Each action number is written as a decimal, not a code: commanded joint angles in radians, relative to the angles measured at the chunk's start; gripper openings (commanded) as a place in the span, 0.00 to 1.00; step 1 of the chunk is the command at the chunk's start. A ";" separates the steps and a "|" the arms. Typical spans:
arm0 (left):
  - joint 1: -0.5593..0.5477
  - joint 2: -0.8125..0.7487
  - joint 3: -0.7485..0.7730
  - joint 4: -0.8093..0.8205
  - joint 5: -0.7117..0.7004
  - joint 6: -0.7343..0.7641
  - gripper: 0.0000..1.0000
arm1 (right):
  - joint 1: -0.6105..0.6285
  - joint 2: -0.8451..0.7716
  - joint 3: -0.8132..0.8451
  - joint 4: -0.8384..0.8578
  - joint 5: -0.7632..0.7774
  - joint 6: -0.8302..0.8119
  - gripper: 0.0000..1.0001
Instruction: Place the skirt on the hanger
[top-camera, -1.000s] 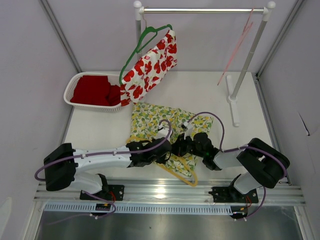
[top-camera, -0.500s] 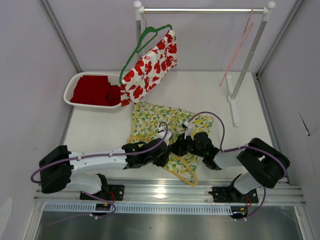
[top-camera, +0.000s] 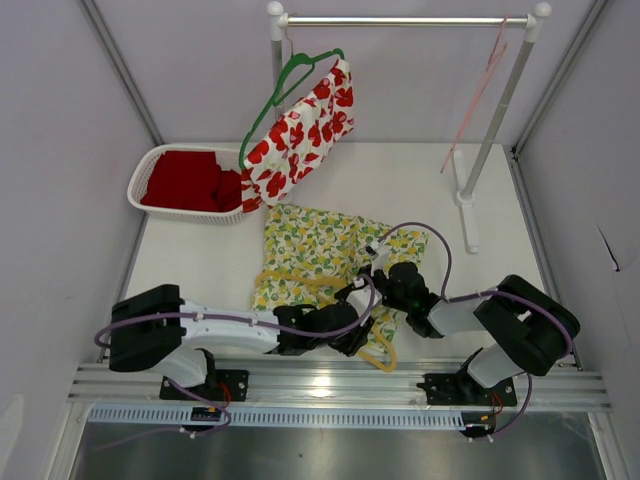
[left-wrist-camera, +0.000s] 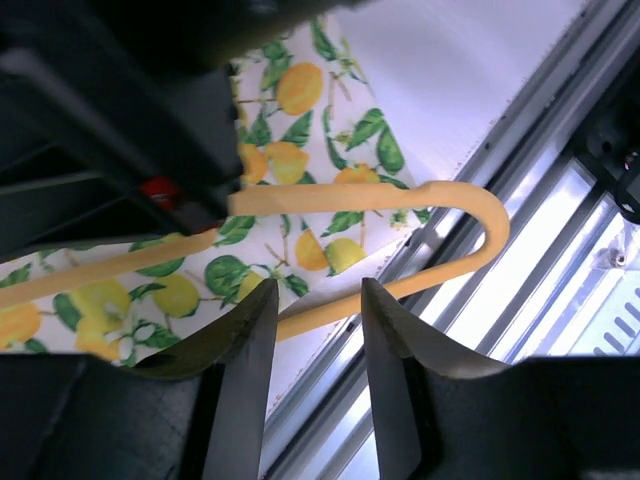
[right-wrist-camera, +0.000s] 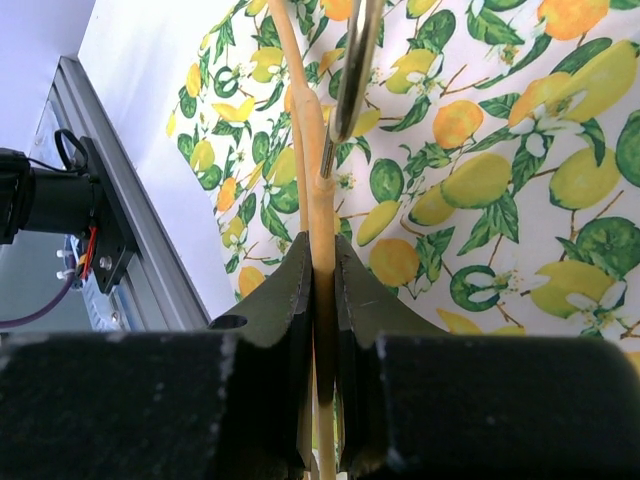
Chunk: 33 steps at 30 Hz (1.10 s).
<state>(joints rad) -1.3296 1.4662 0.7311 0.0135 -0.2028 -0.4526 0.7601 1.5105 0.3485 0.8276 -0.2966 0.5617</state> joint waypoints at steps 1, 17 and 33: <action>-0.032 0.011 0.002 0.129 0.005 0.070 0.46 | -0.025 0.027 0.004 -0.088 0.031 -0.028 0.00; -0.092 0.184 0.031 0.270 -0.085 0.230 0.57 | -0.036 0.045 0.006 -0.074 0.011 -0.016 0.00; -0.155 0.295 0.031 0.286 -0.251 0.265 0.39 | -0.038 0.056 0.003 -0.058 0.004 -0.013 0.00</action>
<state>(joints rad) -1.4708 1.7363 0.7612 0.2752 -0.3897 -0.2020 0.7292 1.5375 0.3504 0.8402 -0.3347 0.5838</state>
